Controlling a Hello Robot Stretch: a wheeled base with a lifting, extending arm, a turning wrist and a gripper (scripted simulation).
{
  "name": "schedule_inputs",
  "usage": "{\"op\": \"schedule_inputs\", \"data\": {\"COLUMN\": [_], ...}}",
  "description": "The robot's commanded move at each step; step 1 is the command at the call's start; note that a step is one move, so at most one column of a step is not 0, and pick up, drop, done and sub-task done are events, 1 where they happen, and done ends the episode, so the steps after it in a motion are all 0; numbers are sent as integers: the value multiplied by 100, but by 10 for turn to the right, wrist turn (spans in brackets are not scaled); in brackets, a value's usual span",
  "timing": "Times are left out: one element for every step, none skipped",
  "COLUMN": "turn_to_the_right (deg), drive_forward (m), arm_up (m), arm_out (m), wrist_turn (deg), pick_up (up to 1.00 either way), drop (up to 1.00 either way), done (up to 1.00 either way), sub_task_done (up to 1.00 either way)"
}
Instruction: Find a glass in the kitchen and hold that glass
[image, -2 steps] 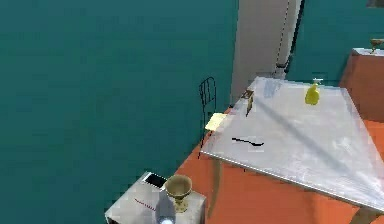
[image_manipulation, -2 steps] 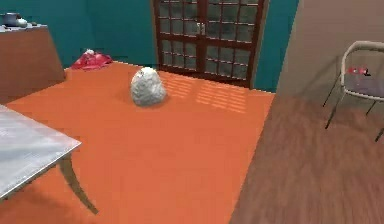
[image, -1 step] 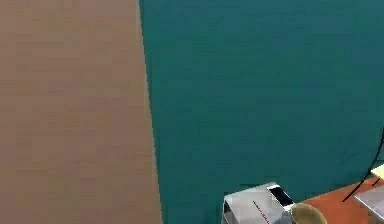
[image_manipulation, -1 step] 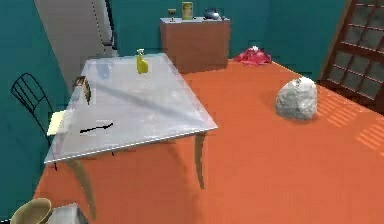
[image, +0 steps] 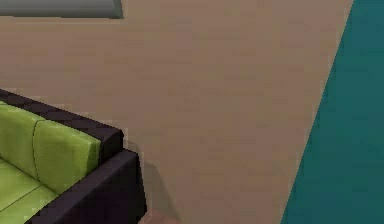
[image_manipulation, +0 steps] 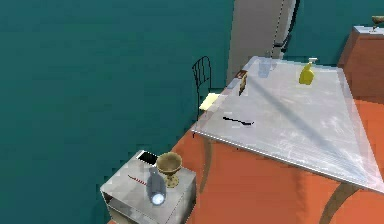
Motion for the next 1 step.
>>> {"op": "schedule_inputs", "data": {"turn_to_the_right": [0], "drive_forward": [0], "arm_up": [50], "arm_out": [0], "wrist_turn": [0], "pick_up": [0], "drop": [0], "done": [0], "sub_task_done": [0]}}
